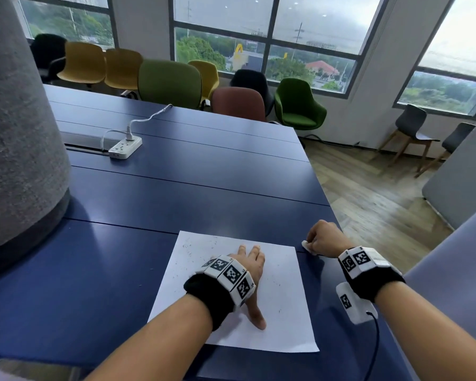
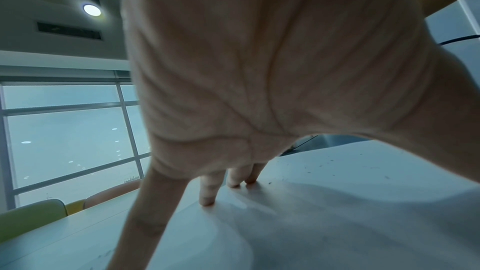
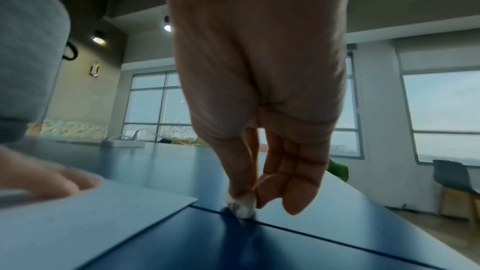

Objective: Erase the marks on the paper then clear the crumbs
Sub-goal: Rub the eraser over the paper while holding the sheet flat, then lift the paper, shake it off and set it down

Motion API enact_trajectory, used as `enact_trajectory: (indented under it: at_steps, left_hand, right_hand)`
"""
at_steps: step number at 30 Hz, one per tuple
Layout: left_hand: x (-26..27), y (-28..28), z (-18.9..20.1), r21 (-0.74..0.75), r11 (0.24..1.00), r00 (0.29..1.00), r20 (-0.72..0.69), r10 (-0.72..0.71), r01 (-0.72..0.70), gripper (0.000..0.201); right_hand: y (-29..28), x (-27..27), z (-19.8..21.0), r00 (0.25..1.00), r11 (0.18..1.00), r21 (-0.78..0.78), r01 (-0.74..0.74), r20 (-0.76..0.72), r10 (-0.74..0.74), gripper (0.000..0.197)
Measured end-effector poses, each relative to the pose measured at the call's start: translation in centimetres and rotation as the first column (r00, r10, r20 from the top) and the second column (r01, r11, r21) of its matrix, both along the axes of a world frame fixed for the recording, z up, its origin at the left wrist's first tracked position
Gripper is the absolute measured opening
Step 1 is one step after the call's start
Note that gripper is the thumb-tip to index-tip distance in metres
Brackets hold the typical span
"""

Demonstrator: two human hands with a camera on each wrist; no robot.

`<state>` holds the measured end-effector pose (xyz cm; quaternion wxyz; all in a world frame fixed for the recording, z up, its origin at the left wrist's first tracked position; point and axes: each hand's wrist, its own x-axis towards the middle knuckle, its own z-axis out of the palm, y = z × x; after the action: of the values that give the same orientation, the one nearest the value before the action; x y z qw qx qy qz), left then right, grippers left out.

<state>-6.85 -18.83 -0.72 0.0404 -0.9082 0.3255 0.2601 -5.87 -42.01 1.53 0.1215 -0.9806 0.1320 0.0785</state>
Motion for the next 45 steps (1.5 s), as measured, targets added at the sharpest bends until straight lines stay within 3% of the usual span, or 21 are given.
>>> enact_trajectory:
  at_steps: [3,7,12,16,20,23,26,29,31,34,37,40,45]
  left_hand:
    - [-0.2,0.3,0.3,0.007,1.0,1.0,0.013,-0.003,0.003,0.149]
    - [-0.2,0.6,0.6,0.02,1.0,1.0,0.011,-0.002,0.002,0.148]
    - [-0.5,0.8,1.1,0.018,1.0,1.0,0.003,-0.014,0.014,0.143]
    - [-0.4,1.0,1.3,-0.003,0.999,0.999,-0.013,-0.034,0.034,0.138]
    - [1.4,2.8,1.8,-0.166,0.985,0.999,-0.008,0.035,-0.035,0.124]
    - [4.5,6.4,2.7,-0.282,0.951,0.978,0.122,0.17,-0.13,0.101]
    - [7.1,11.0,3.6,-0.404,0.868,0.907,0.176,0.384,-0.289,0.075]
    - [8.2,14.2,3.6,-0.585,0.689,0.844,0.013,0.537,-0.429,0.048]
    - [7.9,15.1,3.5,-0.689,0.549,0.822,-0.123,0.556,-0.474,0.028]
    - [7.0,15.8,3.6,-0.763,0.45,0.824,-0.186,0.535,-0.464,0.01]
    - [6.5,16.1,3.6,-0.799,0.409,0.829,-0.188,0.527,-0.441,0.008]
    - [6.2,16.3,4.1,-0.819,0.384,0.824,-0.176,0.539,-0.427,0.022]
    - [4.8,16.4,7.6,-0.913,0.23,0.827,-0.171,0.536,-0.338,0.023]
  right_hand:
    - [0.9,-0.1,-0.3,0.997,0.987,-0.145,-0.073,0.023,0.077,0.032]
    - [2.1,0.4,-0.6,0.958,0.958,-0.074,-0.276,-0.1,0.268,0.038]
    - [2.3,0.7,-0.5,0.953,0.953,-0.063,-0.296,-0.095,0.289,0.019]
    - [2.5,0.6,-0.7,0.955,0.957,-0.018,-0.291,-0.067,0.289,0.026]
    - [2.3,0.0,-0.6,0.968,0.968,0.022,-0.249,0.029,0.249,0.028]
    - [1.8,-0.9,-0.2,0.969,0.974,0.068,-0.215,0.141,0.204,0.025]
    - [1.7,-2.1,0.3,0.961,0.973,0.144,-0.182,0.236,0.144,0.019]
    - [1.9,-3.1,0.5,0.948,0.954,0.253,-0.16,0.31,0.077,0.021]
    - [2.3,-3.6,0.7,0.941,0.943,0.299,-0.149,0.334,0.043,0.018]
    - [2.8,-4.1,1.0,0.93,0.921,0.358,-0.152,0.368,0.011,0.018]
    - [3.2,-4.4,1.5,0.907,0.907,0.387,-0.164,0.421,-0.015,0.021]
    - [3.7,-4.8,2.3,0.884,0.902,0.396,-0.171,0.465,-0.036,0.022]
    - [4.7,-6.0,5.3,0.804,0.928,0.34,-0.151,0.589,-0.084,0.021]
